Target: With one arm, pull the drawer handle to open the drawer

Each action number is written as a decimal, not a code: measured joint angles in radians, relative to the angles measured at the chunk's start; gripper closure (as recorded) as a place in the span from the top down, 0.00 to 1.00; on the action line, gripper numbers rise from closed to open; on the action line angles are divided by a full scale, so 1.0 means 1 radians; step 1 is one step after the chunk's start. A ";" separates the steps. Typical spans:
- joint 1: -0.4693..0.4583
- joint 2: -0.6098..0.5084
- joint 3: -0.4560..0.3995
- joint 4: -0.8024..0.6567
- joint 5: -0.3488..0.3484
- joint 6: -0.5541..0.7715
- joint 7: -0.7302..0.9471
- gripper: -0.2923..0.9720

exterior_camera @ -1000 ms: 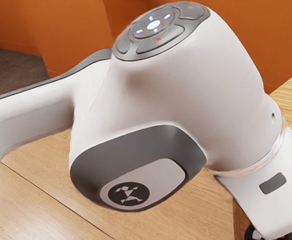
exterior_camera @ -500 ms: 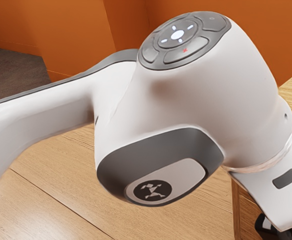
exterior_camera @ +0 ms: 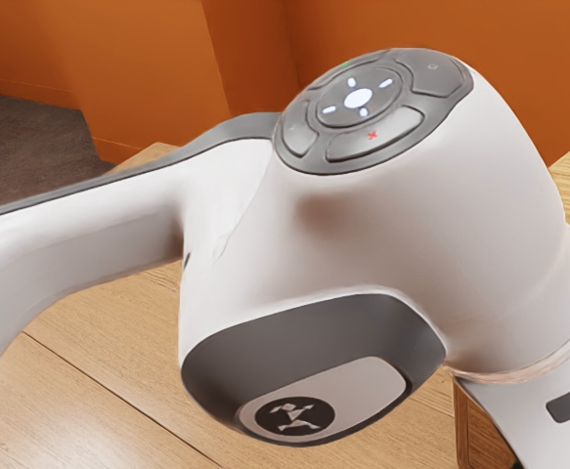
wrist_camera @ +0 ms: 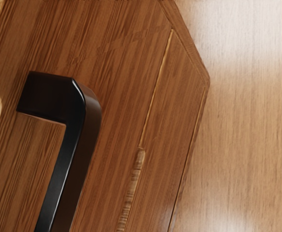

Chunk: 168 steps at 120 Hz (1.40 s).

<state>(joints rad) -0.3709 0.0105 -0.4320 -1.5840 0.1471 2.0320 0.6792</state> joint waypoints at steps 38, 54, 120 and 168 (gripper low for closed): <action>0.018 -0.005 -0.007 0.002 0.000 -0.008 -0.002 0.74; 0.021 -0.002 -0.005 0.007 0.001 -0.010 -0.002 0.74; 0.019 0.012 -0.005 0.010 0.013 0.025 -0.014 0.75; -0.010 0.034 -0.010 -0.001 0.012 0.062 -0.026 0.75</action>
<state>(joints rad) -0.3804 0.0445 -0.4418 -1.5848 0.1594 2.0943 0.6532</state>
